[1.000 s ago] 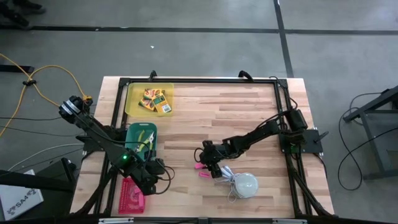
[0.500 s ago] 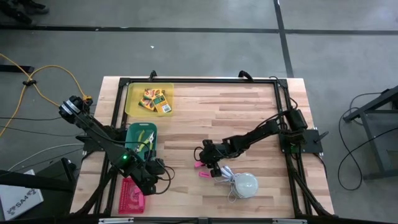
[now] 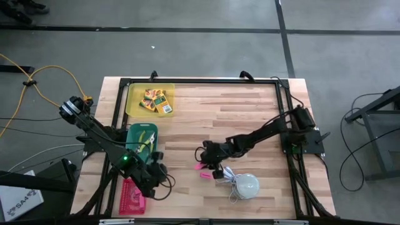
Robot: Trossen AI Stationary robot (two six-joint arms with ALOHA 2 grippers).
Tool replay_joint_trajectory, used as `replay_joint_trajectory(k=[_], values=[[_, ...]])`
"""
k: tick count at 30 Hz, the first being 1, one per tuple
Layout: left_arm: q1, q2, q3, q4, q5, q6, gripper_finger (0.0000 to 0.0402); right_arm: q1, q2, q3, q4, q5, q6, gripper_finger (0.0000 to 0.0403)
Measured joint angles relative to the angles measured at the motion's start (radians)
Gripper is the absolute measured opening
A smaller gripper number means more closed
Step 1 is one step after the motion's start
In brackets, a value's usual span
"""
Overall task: Pick & Place School Supplies
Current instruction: Put the top pink eraser into the red basket
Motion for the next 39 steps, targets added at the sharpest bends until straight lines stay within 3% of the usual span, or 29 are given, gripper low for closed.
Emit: replay_joint_trajectory(k=[15, 27, 39], values=[[0.001, 0.002, 0.0, 0.179, -0.322, 0.723, 0.0114, -0.001, -0.104, 0.006, 0.127, -0.101, 0.079, 0.0071], [0.001, 0.055, 0.0, 0.236, -0.491, 0.966, 0.0114, -0.014, -0.124, 0.006, 0.23, -0.176, 0.131, 0.007], [0.001, 0.071, 0.0, 0.336, -0.523, 1.086, 0.0114, -0.02, -0.124, 0.007, 0.292, -0.228, 0.179, 0.007]])
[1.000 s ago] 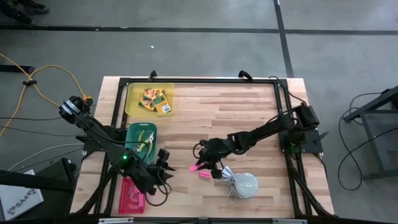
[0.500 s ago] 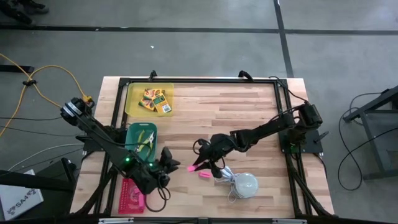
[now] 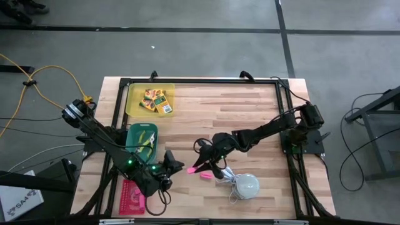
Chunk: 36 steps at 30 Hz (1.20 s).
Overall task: Pick & Place School Supplies
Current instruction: Put the top pink eraser into the red basket
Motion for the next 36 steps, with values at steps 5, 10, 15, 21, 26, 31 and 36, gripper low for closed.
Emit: replay_joint_trajectory(k=[5, 10, 15, 21, 26, 31, 36], values=[[0.0, 0.0, 0.0, 0.028, 0.0, 0.042, 0.0114, -0.001, 0.0, 0.0, 0.027, -0.024, 0.006, 0.007], [0.0, 0.0, 0.0, 0.091, 0.004, 0.099, 0.0114, -0.001, 0.0, 0.0, 0.04, -0.023, 0.005, 0.007], [0.001, 0.0, 0.0, 0.149, 0.018, 0.159, 0.0114, -0.001, 0.0, 0.0, 0.049, -0.021, 0.004, 0.007], [0.036, 0.0, 0.0, 0.165, 0.091, 0.163, 0.0114, -0.001, 0.0, 0.0, 0.063, -0.02, 0.001, 0.007], [0.062, 0.0, 0.0, 0.196, 0.128, 0.17, 0.0114, -0.002, 0.0, 0.0, 0.07, -0.02, -0.004, 0.007], [0.073, 0.0, 0.0, 0.208, 0.158, 0.182, 0.0113, -0.002, 0.0, 0.0, 0.07, -0.02, -0.007, 0.007], [0.073, 0.0, 0.0, 0.228, 0.195, 0.182, 0.01, -0.002, 0.0, 0.0, 0.07, -0.008, -0.013, 0.007]])
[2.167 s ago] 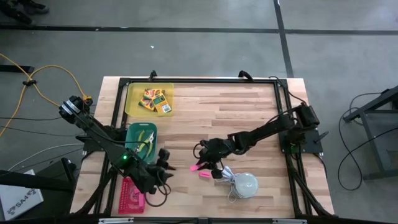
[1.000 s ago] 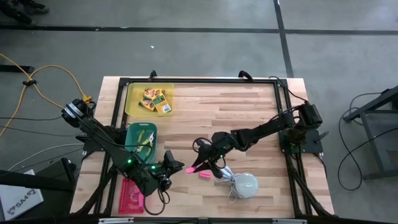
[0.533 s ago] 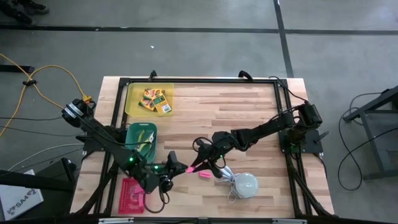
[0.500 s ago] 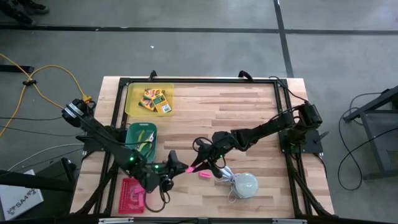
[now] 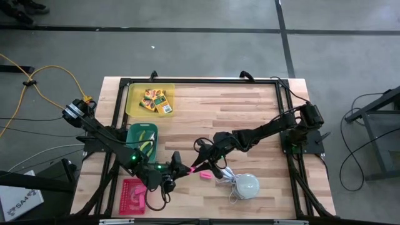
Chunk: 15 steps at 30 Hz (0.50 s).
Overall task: Pick & Place School Supplies
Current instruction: Put the top pink eraser into the red basket
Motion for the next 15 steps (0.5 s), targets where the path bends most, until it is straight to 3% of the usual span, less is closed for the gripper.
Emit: replay_joint_trajectory(k=[15], values=[[0.0, 0.0, 0.0, 0.003, 0.012, -0.004, 0.0058, 0.0, 0.0, 0.0, 0.0, 0.008, -0.006, 0.0071]])
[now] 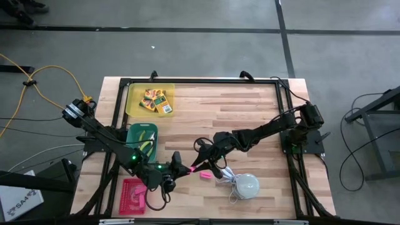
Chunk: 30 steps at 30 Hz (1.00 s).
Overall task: Pick & Place School Supplies
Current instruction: Put the top pink eraser into the red basket
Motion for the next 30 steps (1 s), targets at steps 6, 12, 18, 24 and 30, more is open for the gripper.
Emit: replay_joint_trajectory(k=[6, 12, 18, 24, 30], values=[[0.0, 0.0, 0.0, 0.0, 0.0, -0.002, 0.0036, 0.0, 0.0, 0.0, -0.001, -0.001, 0.0, 0.0071], [0.0, 0.0, 0.0, 0.002, 0.0, -0.008, 0.0033, -0.001, 0.0, 0.0, 0.0, -0.02, 0.002, 0.0071], [0.0, 0.0, 0.0, 0.002, 0.0, -0.051, 0.0031, -0.005, 0.0, 0.0, 0.0, -0.026, 0.008, 0.0091], [-0.017, 0.0, 0.0, -0.023, 0.001, -0.174, 0.0031, -0.021, 0.0, 0.0, 0.0, -0.058, 0.031, 0.0148], [-0.044, 0.0, 0.0, -0.112, -0.005, -0.367, 0.0031, -0.04, 0.0, 0.0, -0.001, -0.084, 0.058, 0.0189]])
